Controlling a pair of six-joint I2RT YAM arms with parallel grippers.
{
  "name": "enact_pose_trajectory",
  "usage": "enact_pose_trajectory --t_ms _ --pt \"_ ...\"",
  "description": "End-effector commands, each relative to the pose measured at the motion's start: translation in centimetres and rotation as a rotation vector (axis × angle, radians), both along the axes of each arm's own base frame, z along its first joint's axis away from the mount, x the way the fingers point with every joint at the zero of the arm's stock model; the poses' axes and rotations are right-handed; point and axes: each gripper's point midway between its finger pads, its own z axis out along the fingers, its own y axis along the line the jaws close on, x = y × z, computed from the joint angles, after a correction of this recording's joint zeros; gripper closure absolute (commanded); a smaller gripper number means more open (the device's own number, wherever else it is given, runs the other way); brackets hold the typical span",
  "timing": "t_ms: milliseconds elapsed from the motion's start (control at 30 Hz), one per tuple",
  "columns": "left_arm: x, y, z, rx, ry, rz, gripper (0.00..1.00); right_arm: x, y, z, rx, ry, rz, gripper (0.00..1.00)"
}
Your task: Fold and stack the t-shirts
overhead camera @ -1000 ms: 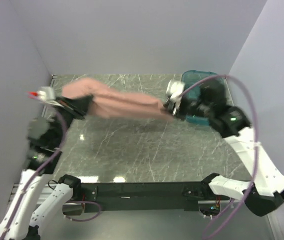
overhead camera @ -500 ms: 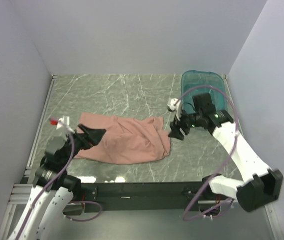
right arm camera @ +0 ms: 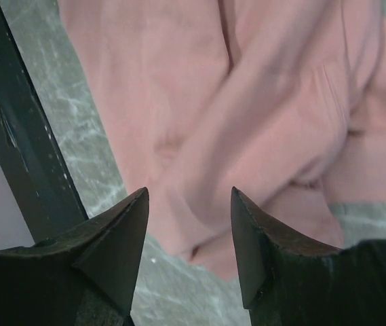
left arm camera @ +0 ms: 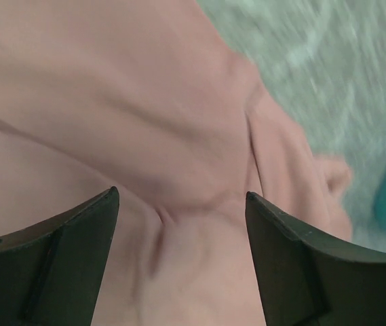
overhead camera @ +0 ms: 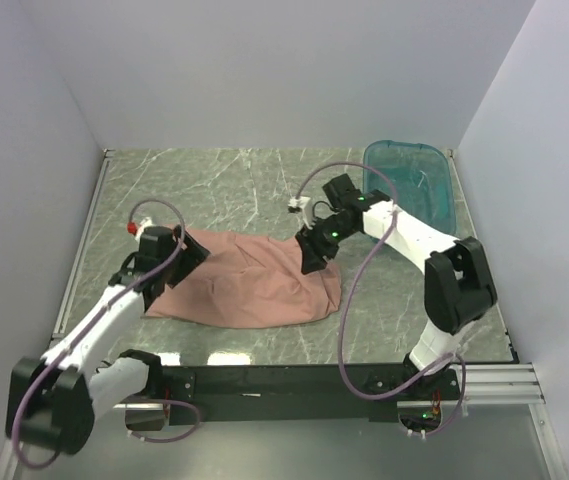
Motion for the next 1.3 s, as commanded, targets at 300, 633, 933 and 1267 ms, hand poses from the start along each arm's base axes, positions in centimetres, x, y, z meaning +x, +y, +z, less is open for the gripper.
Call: enact_pose_trajectory --t_ms 300,633,933,1267 --pt "10.9 7.6 -3.0 0.035 0.118 0.327 0.26 2.9 4.1 -0.2 -0.041 0.022 -0.007 0.42" --pt "12.1 7.8 -7.2 0.039 0.216 0.33 0.49 1.8 4.9 -3.9 -0.126 0.057 0.021 0.51" --pt "12.2 7.2 -8.2 0.014 0.237 0.284 0.76 1.6 5.2 -1.6 -0.098 0.037 0.074 1.0" --pt "12.2 6.8 -6.3 0.022 0.197 0.224 0.9 1.4 5.0 1.2 -0.059 -0.008 0.09 1.0"
